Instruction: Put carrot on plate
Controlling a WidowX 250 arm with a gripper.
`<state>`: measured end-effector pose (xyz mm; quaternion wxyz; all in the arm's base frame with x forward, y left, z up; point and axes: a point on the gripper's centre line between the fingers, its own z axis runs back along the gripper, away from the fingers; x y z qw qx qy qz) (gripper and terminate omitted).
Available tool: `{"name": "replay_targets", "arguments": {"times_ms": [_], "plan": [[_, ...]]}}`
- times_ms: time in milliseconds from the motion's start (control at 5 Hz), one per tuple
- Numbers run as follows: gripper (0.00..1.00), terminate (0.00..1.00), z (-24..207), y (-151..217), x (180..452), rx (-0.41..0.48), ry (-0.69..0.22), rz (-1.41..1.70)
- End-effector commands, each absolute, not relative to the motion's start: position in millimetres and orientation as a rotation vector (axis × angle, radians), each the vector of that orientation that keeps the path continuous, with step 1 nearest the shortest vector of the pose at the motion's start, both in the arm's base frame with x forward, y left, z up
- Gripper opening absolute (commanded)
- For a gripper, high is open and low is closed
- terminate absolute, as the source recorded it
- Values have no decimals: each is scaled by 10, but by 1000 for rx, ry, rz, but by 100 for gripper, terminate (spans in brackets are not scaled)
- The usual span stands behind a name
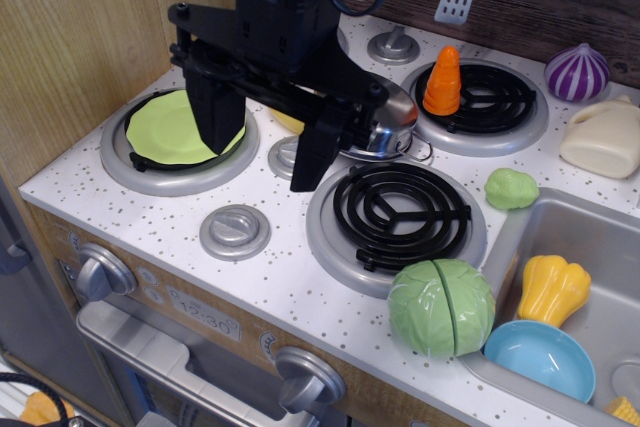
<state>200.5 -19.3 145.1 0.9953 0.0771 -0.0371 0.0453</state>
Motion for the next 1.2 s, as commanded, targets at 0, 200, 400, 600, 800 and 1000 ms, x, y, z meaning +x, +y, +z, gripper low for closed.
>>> {"name": "replay_targets", "arguments": {"times_ms": [0, 200, 400, 600, 800, 1000], "plan": [[100, 0, 1451, -193, 2005, 154, -74, 91], [100, 0, 1428, -209, 2253, 155, -162, 78], [100, 0, 1430, -282, 2565, 185, -245, 64], [100, 0, 1414, -281, 2911, 177, -319, 27], [100, 0, 1404, -288, 3249, 171, -362, 1], [100, 0, 1389, -284, 3570, 153, -389, -49]]}}
